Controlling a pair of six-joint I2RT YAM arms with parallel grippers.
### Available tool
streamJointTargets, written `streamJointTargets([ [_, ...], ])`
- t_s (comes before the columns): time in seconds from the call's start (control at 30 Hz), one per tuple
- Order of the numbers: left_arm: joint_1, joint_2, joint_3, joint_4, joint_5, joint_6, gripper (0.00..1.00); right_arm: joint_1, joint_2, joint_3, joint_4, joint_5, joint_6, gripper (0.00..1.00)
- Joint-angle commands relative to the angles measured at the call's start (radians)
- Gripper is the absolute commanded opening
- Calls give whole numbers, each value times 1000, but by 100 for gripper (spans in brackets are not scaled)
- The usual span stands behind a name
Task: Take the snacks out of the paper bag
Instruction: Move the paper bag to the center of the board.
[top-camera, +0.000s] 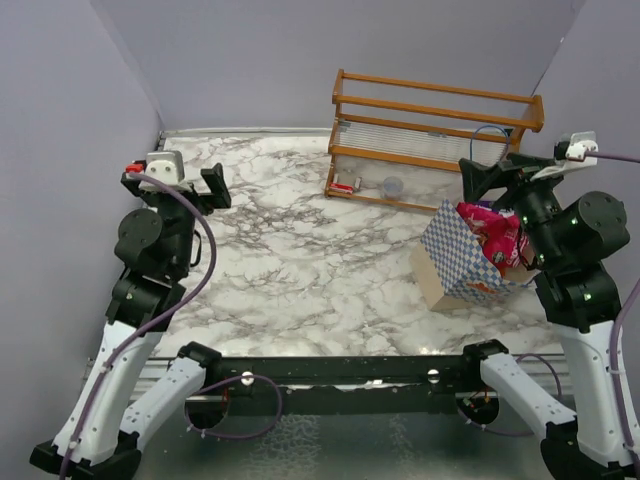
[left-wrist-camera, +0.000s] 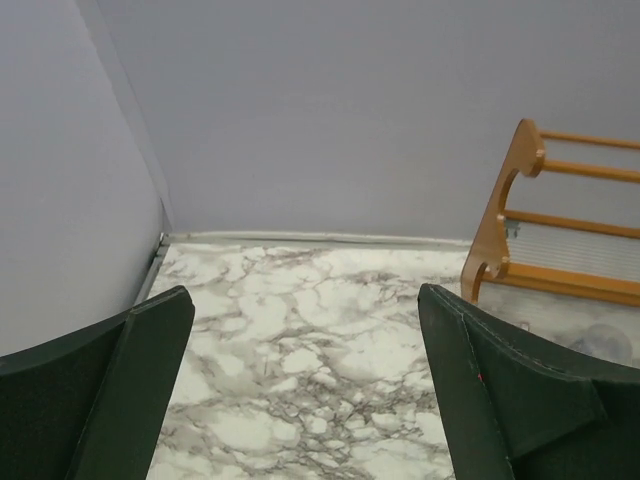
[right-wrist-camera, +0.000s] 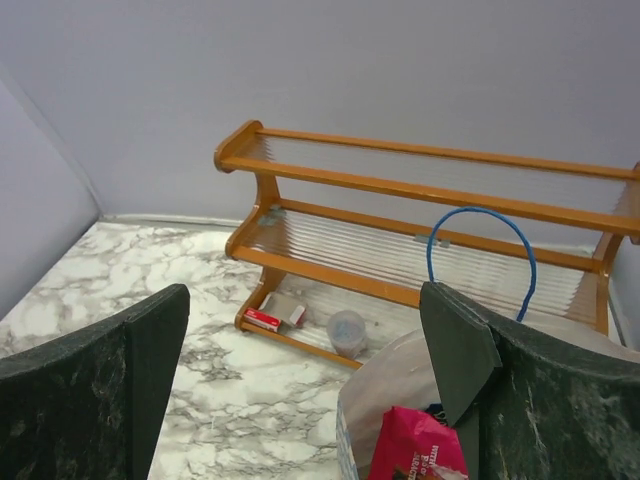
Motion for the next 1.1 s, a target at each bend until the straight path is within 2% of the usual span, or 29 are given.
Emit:
streamJointTargets([
  [0.0,29,5,-95,137,13,10,99,-28,32,3,0,74,58,99],
  [0.33,67,21,-268,297,23,15,99,-70,66,-59,9,161,170,99],
  [0.67,77,21,-320,400,46,9,99,-86,92,-152,-34,279,388,99],
  [1.07,78,45,-334,457,59,-7,99,-90,320,-62,56,327,448,98],
])
